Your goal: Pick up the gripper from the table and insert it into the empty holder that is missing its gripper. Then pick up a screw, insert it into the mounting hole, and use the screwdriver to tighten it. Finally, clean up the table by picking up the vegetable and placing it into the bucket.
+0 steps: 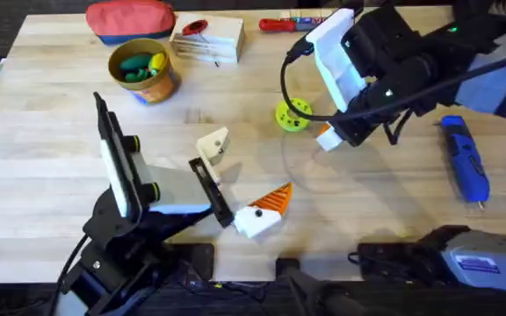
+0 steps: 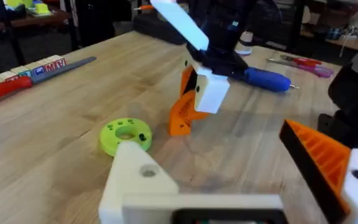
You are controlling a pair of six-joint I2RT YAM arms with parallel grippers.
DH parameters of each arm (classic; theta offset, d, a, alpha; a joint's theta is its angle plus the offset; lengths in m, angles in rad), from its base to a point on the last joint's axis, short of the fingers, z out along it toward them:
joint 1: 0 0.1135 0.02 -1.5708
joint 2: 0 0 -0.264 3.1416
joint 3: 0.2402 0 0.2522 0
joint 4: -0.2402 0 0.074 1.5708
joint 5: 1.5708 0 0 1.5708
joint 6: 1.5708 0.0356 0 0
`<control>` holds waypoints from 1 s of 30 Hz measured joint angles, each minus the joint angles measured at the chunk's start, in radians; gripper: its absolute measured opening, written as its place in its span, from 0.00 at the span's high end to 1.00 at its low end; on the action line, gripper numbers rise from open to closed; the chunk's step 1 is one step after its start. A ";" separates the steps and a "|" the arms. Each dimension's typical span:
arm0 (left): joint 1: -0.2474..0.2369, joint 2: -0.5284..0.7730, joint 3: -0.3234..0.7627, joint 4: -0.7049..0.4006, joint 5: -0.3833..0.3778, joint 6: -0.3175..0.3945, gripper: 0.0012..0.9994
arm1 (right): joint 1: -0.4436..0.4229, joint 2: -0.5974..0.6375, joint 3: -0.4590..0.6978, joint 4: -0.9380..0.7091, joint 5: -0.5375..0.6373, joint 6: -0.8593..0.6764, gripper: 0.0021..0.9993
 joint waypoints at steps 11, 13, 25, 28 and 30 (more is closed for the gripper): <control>0.000 0.000 0.000 0.000 0.000 0.000 0.01 | 0.000 0.000 0.000 -0.007 0.003 0.005 0.88; 0.000 0.000 0.000 0.000 0.000 0.000 0.01 | -0.001 0.000 0.000 -0.007 0.004 0.006 0.96; 0.000 0.000 0.000 0.000 0.000 0.000 0.01 | -0.001 -0.001 0.070 -0.125 0.004 0.014 1.00; 0.000 0.000 0.000 0.000 0.000 0.000 0.01 | -0.001 -0.027 0.138 -0.182 0.003 0.033 1.00; 0.000 0.000 0.000 0.000 0.000 0.000 0.01 | -0.001 -0.071 0.181 -0.226 0.004 0.041 1.00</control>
